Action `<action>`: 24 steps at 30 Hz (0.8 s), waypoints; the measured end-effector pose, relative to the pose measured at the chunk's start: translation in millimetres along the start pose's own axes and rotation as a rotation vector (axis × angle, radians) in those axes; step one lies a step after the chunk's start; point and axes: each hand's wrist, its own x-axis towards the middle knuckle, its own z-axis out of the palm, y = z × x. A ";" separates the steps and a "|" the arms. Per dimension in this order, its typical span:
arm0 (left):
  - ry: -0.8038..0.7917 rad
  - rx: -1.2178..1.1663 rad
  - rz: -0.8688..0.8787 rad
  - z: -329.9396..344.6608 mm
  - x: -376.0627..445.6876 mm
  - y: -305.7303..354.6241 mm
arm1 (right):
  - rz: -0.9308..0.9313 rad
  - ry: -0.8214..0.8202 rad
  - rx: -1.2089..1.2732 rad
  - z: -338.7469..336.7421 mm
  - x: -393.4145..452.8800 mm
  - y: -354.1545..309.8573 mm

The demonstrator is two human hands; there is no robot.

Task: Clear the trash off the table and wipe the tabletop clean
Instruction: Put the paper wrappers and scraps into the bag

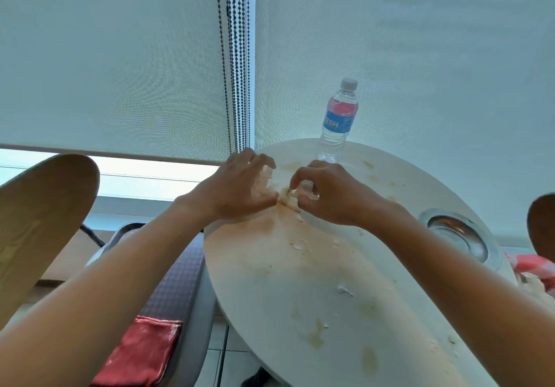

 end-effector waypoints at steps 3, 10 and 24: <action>-0.035 0.004 0.049 -0.2 0.2 2.2 | 0.011 -0.017 -0.011 0.0 1.3 0.6; -0.118 -0.011 0.059 -0.7 1.0 4.7 | 0.024 -0.023 -0.015 -2.9 3.2 4.0; -0.128 0.064 0.025 -1.4 6.6 7.8 | -0.031 -0.084 0.026 5.1 11.7 -4.2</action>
